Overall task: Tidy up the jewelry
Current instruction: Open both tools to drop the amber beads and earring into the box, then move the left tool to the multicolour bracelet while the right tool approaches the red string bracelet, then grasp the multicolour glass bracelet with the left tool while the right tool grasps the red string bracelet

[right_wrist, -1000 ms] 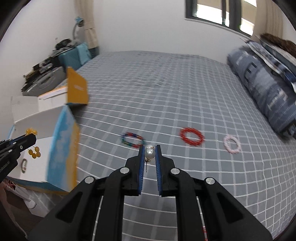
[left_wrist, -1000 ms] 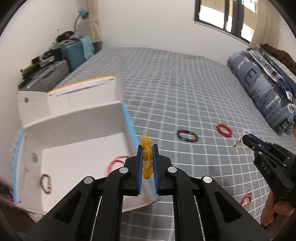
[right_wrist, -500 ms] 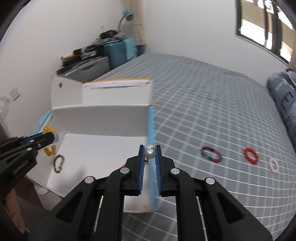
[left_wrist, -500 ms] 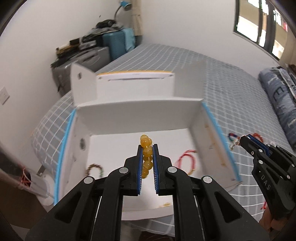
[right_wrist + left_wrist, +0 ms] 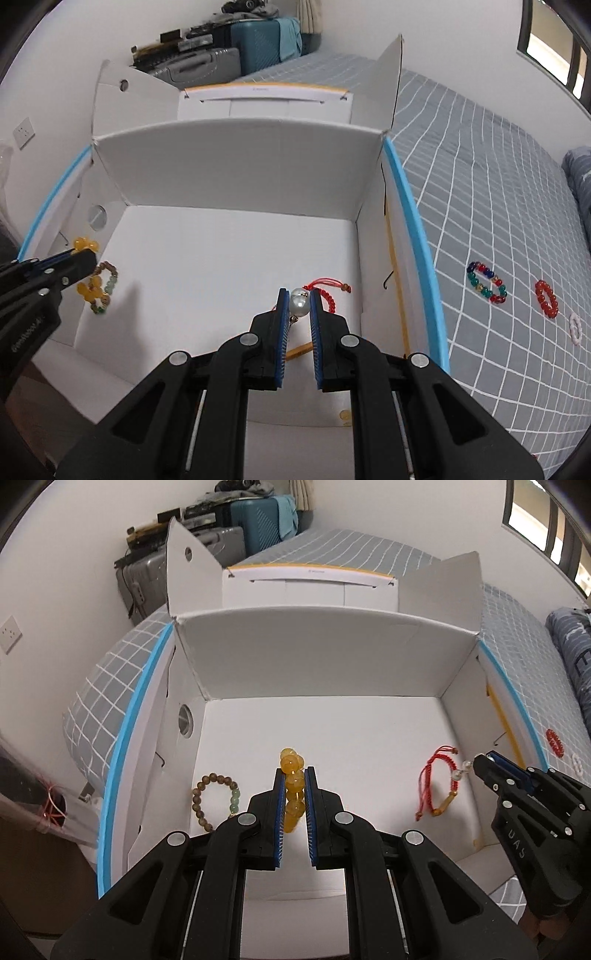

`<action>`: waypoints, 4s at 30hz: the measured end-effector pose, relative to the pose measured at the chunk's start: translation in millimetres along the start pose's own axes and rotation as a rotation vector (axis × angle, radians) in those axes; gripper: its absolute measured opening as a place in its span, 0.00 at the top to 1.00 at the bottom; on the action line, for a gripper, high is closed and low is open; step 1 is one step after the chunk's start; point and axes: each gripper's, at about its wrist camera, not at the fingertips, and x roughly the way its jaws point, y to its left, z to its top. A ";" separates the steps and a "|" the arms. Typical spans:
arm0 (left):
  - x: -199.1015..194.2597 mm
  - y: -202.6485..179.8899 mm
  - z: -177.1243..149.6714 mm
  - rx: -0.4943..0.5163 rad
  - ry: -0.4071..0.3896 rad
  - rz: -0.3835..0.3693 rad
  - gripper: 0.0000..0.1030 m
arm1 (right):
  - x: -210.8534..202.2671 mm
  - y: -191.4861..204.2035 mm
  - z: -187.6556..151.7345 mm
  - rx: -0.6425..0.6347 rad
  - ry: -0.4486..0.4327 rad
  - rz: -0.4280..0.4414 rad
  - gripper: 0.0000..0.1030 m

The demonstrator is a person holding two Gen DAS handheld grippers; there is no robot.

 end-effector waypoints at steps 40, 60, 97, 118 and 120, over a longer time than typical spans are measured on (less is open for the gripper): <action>-70.6 -27.1 2.8 -0.025 -0.161 -0.017 0.05 | -102.6 -43.8 -16.7 0.030 -0.194 -0.078 0.07; -106.8 -203.3 -6.9 0.190 -0.204 -0.206 0.05 | -173.6 -207.6 -116.6 0.241 -0.184 -0.266 0.07; 121.3 -387.7 30.3 0.287 0.003 -0.213 0.06 | -83.5 -303.4 -262.2 0.417 0.073 -0.166 0.07; 139.7 -388.7 21.2 0.310 0.066 -0.188 0.58 | -66.9 -293.8 -265.8 0.390 0.101 -0.169 0.21; 138.8 -389.3 21.0 0.314 0.071 -0.188 0.65 | -67.1 -294.9 -266.1 0.394 0.101 -0.171 0.29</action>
